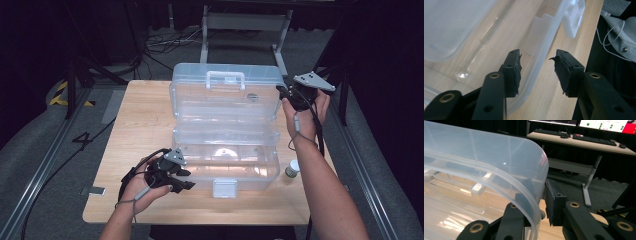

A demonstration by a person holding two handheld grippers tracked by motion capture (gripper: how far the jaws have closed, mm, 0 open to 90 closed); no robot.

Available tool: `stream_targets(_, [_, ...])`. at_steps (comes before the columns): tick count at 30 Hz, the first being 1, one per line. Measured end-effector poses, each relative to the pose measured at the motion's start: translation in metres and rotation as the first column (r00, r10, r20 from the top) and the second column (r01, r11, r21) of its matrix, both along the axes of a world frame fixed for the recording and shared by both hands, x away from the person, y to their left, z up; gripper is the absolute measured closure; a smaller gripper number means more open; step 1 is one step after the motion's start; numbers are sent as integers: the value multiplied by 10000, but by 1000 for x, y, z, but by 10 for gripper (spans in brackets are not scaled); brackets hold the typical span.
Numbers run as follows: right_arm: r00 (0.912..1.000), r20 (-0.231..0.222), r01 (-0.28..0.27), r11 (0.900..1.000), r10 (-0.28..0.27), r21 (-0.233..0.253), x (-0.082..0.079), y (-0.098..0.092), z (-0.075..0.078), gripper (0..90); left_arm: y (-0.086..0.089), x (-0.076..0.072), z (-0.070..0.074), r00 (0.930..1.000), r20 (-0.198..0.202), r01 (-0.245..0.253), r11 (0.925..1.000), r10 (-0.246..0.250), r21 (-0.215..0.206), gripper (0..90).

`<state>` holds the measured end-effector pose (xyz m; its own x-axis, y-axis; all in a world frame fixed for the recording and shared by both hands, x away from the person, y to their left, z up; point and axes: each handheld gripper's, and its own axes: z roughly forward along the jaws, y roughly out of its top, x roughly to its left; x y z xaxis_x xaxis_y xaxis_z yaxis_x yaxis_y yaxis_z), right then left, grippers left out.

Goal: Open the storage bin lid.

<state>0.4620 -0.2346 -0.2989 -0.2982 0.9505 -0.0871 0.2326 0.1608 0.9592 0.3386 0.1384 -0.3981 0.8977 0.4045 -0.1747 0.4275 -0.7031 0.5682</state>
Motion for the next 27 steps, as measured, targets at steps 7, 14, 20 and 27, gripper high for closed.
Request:
stream_targets(7, [10000, -47, 18, 10000, -18, -25, 4, 0, 1, 780, -4, 1, -3, 9999, 62, -100, 9995, 98, 306, 656])
stream_targets(14, [10000, -32, 36, 10000, -35, 48, 8, 0, 0, 782, -7, 4, -9, 9999, -15, -143, 9996, 143, 262, 713])
stream_targets(20, [9999, -113, 35, 10000, -35, 60, 11, 0, 0, 782, -7, 5, -10, 9999, 72, 86, 9992, -89, 382, 728])
stream_targets(27, [9998, -192, 35, 10000, -35, 16, 14, 0, 1, 784, -7, 5, -10, 9996, 169, 214, 9991, -220, 363, 739])
